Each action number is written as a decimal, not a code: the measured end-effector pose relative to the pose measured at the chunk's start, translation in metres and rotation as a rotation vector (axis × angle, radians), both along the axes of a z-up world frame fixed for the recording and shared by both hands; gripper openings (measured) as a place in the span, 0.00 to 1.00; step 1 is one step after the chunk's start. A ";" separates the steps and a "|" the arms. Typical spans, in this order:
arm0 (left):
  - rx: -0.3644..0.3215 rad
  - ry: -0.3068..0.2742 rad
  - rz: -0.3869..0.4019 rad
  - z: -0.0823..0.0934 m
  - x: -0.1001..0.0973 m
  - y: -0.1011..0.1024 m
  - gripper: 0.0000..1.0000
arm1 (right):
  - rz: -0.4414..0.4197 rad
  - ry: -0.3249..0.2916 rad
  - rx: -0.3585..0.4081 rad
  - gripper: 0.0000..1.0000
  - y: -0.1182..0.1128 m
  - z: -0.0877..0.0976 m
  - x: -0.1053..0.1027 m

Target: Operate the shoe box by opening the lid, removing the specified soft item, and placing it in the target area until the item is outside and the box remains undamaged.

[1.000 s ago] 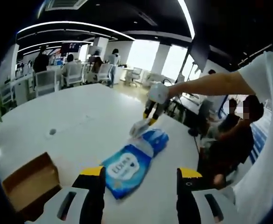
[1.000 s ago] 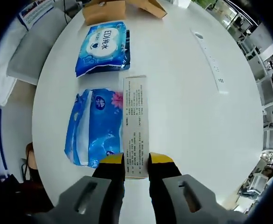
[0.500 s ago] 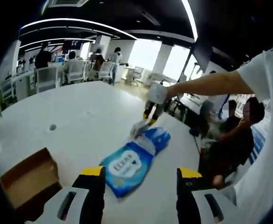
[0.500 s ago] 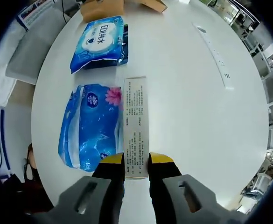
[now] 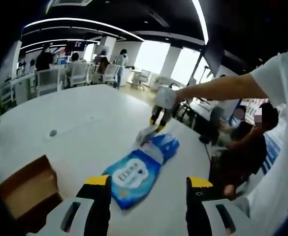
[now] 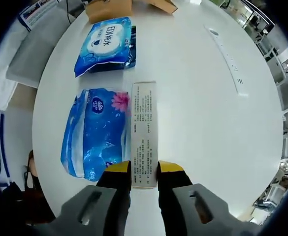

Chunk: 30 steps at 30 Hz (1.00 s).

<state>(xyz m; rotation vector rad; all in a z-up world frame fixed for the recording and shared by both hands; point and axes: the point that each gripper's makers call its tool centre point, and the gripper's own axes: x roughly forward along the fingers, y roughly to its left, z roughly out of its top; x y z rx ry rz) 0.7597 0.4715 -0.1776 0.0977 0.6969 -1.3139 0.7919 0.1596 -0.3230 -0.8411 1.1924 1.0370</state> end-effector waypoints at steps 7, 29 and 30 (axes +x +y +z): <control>0.002 0.003 0.009 -0.001 0.000 0.002 0.62 | -0.018 0.016 0.017 0.27 0.003 0.000 -0.002; -0.044 -0.028 0.032 0.017 -0.006 0.017 0.63 | -0.101 -0.075 0.003 0.45 0.012 0.057 -0.003; -0.044 -0.035 0.031 0.018 -0.007 0.019 0.62 | -0.103 -0.080 0.000 0.46 0.011 0.060 -0.002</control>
